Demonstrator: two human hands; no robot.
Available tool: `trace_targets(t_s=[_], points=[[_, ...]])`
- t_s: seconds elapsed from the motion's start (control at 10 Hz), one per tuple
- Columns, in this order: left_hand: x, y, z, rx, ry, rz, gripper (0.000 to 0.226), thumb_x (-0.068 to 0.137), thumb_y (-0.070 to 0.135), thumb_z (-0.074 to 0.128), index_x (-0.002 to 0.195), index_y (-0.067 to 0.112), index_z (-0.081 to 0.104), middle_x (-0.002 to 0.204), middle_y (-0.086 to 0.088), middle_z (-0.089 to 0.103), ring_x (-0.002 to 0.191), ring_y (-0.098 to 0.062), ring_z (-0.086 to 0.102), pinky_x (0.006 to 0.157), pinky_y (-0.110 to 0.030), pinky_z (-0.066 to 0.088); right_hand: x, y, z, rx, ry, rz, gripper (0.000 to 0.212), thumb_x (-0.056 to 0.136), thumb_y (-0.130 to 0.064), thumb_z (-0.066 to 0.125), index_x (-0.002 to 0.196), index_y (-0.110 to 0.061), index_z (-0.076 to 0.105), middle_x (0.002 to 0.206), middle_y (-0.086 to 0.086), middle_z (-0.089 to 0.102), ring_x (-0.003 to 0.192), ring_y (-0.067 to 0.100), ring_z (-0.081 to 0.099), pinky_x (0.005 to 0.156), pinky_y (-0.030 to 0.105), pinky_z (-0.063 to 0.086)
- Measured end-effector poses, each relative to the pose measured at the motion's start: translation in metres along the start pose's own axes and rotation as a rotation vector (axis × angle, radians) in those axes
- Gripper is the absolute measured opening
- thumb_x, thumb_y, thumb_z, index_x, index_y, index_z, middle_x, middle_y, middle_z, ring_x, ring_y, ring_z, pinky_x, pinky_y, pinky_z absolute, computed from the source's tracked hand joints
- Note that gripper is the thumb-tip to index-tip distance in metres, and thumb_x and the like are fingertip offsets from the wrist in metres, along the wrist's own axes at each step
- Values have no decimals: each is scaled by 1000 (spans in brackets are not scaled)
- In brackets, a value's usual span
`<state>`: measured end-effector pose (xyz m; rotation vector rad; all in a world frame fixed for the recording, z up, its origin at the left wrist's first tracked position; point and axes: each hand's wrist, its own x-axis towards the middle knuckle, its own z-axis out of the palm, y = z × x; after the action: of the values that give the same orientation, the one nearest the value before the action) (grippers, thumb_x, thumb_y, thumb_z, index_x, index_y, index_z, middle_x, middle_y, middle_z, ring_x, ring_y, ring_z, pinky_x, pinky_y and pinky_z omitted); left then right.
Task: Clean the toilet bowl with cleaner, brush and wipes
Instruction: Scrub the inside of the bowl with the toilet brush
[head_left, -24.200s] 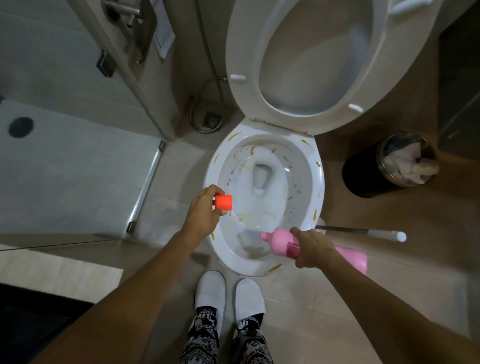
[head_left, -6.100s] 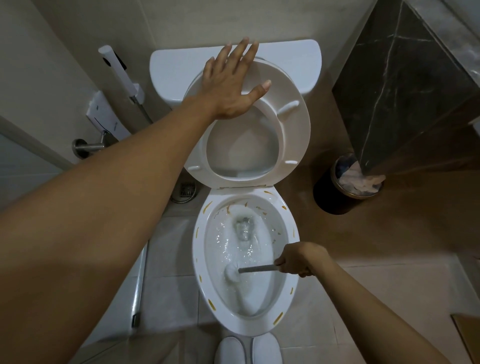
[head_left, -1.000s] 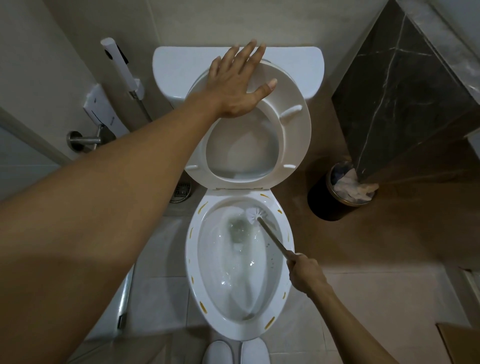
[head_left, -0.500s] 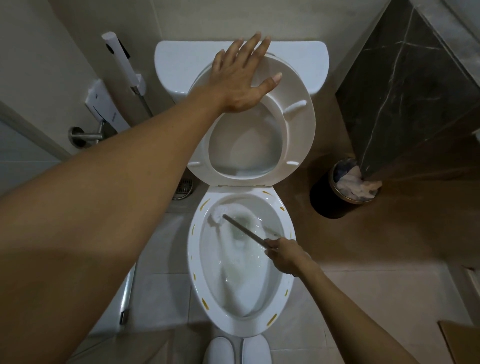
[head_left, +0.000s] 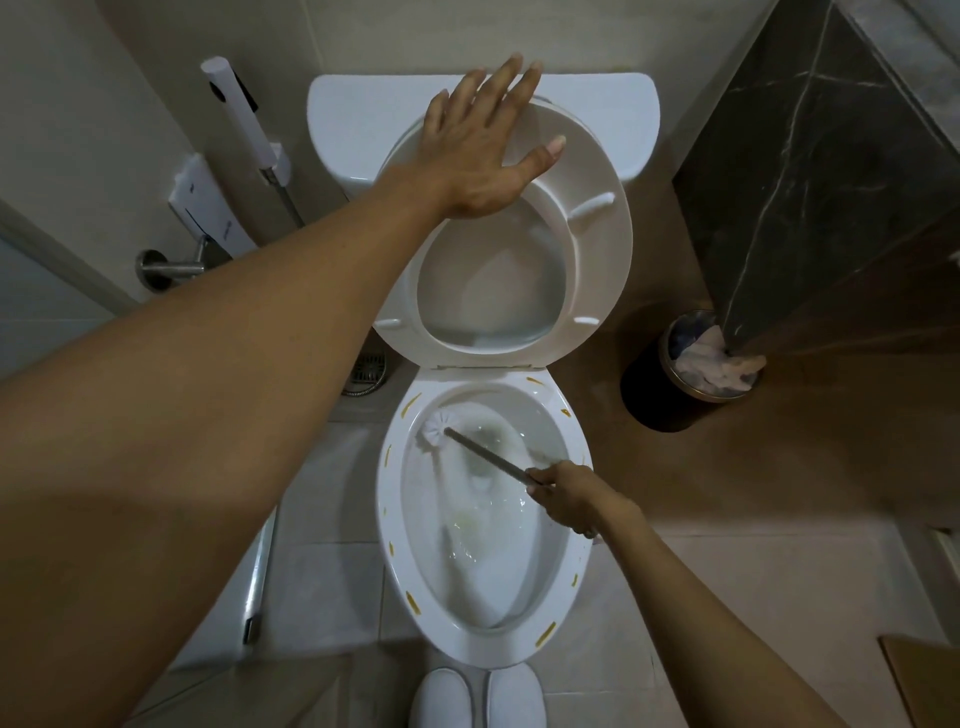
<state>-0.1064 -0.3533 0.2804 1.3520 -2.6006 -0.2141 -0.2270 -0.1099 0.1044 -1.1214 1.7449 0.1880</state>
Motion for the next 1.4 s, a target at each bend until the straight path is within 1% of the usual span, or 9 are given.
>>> trace_targets(t_s=[0.2,0.4,0.6,0.7,0.9,1.0,1.1,1.3,1.4], points=[[0,1,-1,-17,2,-6,72,95,63,22,152,27,-2,160,4,-6,147,-22,-6,116,-47,-3,-15,-9,-25,-318,-254,42,31,94,-37,54,125,-39,61,64,-3,52,46,10,40,44,19,34],[0,1,0,-7,10,-10,72,95,63,22,152,27,-2,160,4,-6,147,-22,-6,116,-47,-3,-5,-18,-7,-283,-30,-85,37,101,-28,38,136,-27,52,92,0,51,57,12,44,41,19,37],[0,0,1,-2,6,-2,72,95,63,22,152,27,-2,160,2,-7,147,-23,-7,116,-48,-3,-16,-3,-11,-198,-168,-8,34,99,-33,44,132,-34,54,67,-6,45,48,10,38,38,16,31],[0,0,0,0,4,-4,72,95,63,21,152,27,-3,160,2,-7,147,-24,-7,116,-48,-4,-15,-2,-19,-276,-217,-17,34,98,-33,48,131,-36,56,65,-6,49,49,10,40,41,17,33],[0,1,0,9,0,-5,72,95,63,21,152,26,-3,160,2,-7,147,-24,-7,116,-48,-3,-8,2,9,-152,-47,-24,38,101,-35,38,138,-32,47,91,-1,52,54,9,42,38,17,35],[0,1,1,14,-1,-2,72,95,63,21,152,26,-4,160,1,-8,147,-24,-7,116,-48,-3,-18,9,6,-68,-106,13,35,100,-37,42,133,-31,52,77,-4,49,49,9,38,33,14,30],[1,0,1,17,2,-5,72,95,63,21,152,26,-3,160,2,-7,147,-24,-7,116,-48,-3,-25,13,-17,-262,-247,49,32,96,-38,50,126,-35,60,67,-3,50,48,9,38,44,17,33],[1,0,1,18,1,-6,72,95,63,21,152,26,-3,160,2,-7,147,-24,-7,116,-48,-3,-18,-1,-13,-390,-162,-27,35,99,-36,45,130,-31,58,82,-4,58,57,12,47,51,19,39],[1,0,1,16,5,-4,72,95,63,21,152,26,-3,160,2,-7,147,-24,-6,116,-49,-2,-13,-5,0,-375,-65,-84,38,102,-31,36,137,-25,49,115,7,59,76,17,48,58,23,41]])
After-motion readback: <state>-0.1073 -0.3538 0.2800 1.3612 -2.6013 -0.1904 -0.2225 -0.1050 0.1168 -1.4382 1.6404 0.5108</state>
